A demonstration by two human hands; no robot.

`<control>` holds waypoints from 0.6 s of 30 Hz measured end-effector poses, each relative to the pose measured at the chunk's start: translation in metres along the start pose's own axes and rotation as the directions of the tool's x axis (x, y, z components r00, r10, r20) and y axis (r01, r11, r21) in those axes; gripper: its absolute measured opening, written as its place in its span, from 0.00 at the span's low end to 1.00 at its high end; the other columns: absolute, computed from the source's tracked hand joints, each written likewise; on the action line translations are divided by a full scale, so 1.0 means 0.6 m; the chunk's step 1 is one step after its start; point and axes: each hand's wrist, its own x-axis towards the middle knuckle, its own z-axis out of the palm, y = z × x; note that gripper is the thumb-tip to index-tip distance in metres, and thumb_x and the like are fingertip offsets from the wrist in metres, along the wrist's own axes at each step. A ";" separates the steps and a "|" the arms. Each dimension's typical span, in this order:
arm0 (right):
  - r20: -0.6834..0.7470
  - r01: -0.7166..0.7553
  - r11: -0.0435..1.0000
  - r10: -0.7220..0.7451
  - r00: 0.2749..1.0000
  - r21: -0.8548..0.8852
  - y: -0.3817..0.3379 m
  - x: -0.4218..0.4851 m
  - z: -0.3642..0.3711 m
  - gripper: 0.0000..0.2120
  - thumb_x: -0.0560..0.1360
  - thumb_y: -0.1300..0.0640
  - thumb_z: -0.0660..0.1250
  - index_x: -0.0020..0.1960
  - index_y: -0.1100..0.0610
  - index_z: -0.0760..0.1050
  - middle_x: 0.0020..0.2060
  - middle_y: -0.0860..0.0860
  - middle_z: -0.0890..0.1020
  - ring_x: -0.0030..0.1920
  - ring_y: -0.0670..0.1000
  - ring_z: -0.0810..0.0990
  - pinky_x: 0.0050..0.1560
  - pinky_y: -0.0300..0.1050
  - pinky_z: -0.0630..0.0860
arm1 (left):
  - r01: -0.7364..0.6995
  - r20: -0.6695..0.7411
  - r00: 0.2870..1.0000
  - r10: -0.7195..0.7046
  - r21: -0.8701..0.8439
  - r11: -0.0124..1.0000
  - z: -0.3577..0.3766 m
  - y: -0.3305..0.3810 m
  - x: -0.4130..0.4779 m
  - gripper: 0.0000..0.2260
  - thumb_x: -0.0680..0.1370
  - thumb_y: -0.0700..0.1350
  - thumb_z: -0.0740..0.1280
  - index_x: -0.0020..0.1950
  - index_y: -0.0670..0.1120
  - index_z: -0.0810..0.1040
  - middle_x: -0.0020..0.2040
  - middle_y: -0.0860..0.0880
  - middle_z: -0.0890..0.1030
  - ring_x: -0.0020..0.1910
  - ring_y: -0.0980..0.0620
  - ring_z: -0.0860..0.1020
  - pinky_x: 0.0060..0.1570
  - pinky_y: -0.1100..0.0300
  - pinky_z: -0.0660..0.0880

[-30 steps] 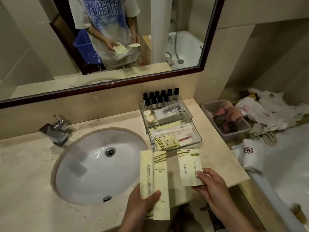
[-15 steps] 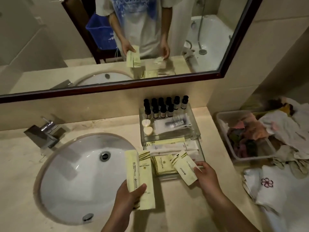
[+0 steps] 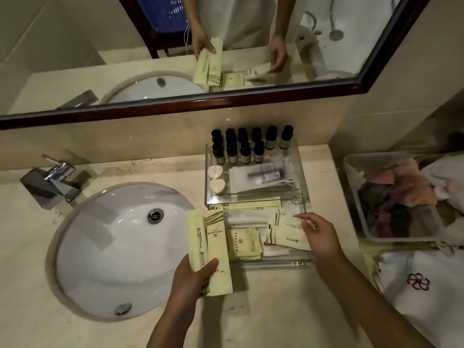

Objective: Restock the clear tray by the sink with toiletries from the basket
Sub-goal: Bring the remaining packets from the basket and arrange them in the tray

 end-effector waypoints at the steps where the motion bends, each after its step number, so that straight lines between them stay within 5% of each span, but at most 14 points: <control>1: 0.026 0.004 1.000 -0.004 1.000 0.009 -0.003 0.000 0.004 0.13 0.78 0.66 0.61 0.45 0.51 0.79 0.49 0.54 0.81 0.52 0.57 0.80 0.53 0.53 0.78 | -0.005 -0.002 1.000 0.005 0.000 1.000 -0.005 -0.001 0.001 0.09 0.75 0.41 0.69 0.55 0.46 0.76 0.42 0.47 0.83 0.31 0.54 0.78 0.26 0.64 0.71; 6: 0.075 -0.004 0.999 0.007 0.997 -0.036 -0.003 -0.003 0.028 0.15 0.74 0.67 0.67 0.59 0.55 0.75 0.55 0.58 0.80 0.57 0.57 0.78 0.59 0.55 0.76 | -0.020 -0.016 1.000 0.020 -0.012 1.000 -0.034 0.001 0.009 0.13 0.72 0.42 0.72 0.56 0.44 0.75 0.40 0.48 0.83 0.32 0.52 0.77 0.28 0.62 0.69; 9: 0.034 -0.041 0.999 0.041 0.999 0.004 0.003 -0.007 0.039 0.16 0.72 0.65 0.70 0.55 0.50 0.74 0.51 0.64 0.80 0.48 0.60 0.82 0.53 0.58 0.79 | -0.020 0.000 1.000 0.020 0.007 1.000 -0.049 -0.002 0.014 0.11 0.75 0.40 0.69 0.56 0.42 0.75 0.30 0.53 0.78 0.22 0.59 0.71 0.22 0.67 0.66; 14: -0.004 -0.058 0.998 0.058 0.998 0.037 0.008 -0.012 0.044 0.11 0.73 0.64 0.69 0.43 0.48 0.77 0.45 0.62 0.82 0.47 0.64 0.82 0.52 0.63 0.78 | -0.041 0.073 0.997 0.038 0.035 0.999 -0.055 0.003 0.007 0.16 0.71 0.44 0.73 0.57 0.45 0.74 0.43 0.46 0.82 0.27 0.59 0.76 0.24 0.66 0.69; 18: -0.084 -0.062 0.998 0.060 0.995 -0.024 0.022 -0.012 0.032 0.14 0.77 0.63 0.62 0.41 0.46 0.77 0.47 0.57 0.82 0.47 0.61 0.81 0.50 0.61 0.79 | -0.038 0.092 0.995 0.034 0.043 0.998 -0.054 0.003 0.009 0.12 0.75 0.40 0.69 0.57 0.44 0.75 0.47 0.43 0.82 0.30 0.56 0.78 0.24 0.66 0.70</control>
